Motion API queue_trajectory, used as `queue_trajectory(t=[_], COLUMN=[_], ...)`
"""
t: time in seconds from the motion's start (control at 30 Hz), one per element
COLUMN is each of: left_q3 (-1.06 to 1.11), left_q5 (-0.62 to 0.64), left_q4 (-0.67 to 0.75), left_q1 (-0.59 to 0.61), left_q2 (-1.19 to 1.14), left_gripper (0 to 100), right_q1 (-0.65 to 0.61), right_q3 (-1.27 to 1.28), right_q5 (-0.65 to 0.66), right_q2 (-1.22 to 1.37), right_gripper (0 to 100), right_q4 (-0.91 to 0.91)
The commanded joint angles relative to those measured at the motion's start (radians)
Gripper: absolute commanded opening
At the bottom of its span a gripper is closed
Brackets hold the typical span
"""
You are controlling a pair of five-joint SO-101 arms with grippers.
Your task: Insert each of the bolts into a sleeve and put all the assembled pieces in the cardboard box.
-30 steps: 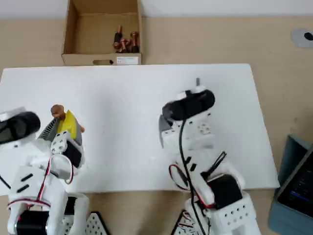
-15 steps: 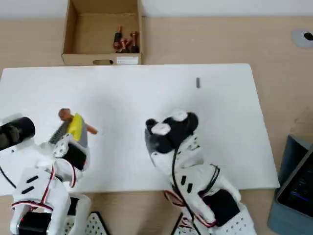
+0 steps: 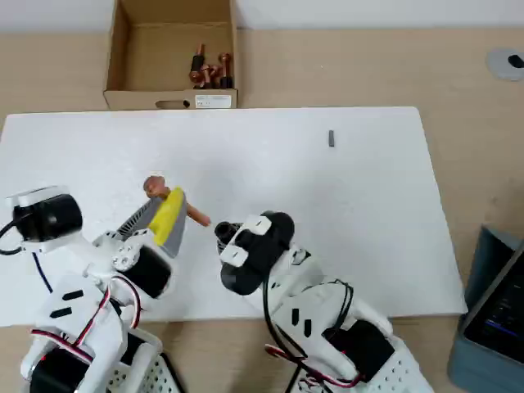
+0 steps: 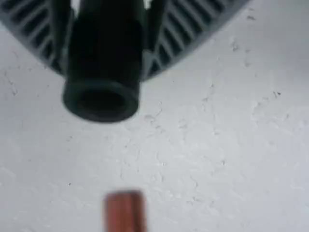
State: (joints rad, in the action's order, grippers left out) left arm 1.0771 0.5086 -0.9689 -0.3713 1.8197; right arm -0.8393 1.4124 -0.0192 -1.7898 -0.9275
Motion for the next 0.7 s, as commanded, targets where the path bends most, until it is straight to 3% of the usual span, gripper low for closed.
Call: queue_trajectory(t=[0.0, 0.67], left_q3=[-0.009, 0.091], left_q5=[0.005, -0.040], left_q4=[0.021, 0.028], left_q1=[-0.049, -0.069], left_q2=[0.007, 0.005], left_gripper=[0, 0], right_q1=[-0.015, -0.051], right_q3=[-0.005, -0.028], right_q5=[0.029, 0.098], right_q2=[-0.024, -0.024], right_gripper=[0.9, 0.9], right_q4=[0.028, 0.080])
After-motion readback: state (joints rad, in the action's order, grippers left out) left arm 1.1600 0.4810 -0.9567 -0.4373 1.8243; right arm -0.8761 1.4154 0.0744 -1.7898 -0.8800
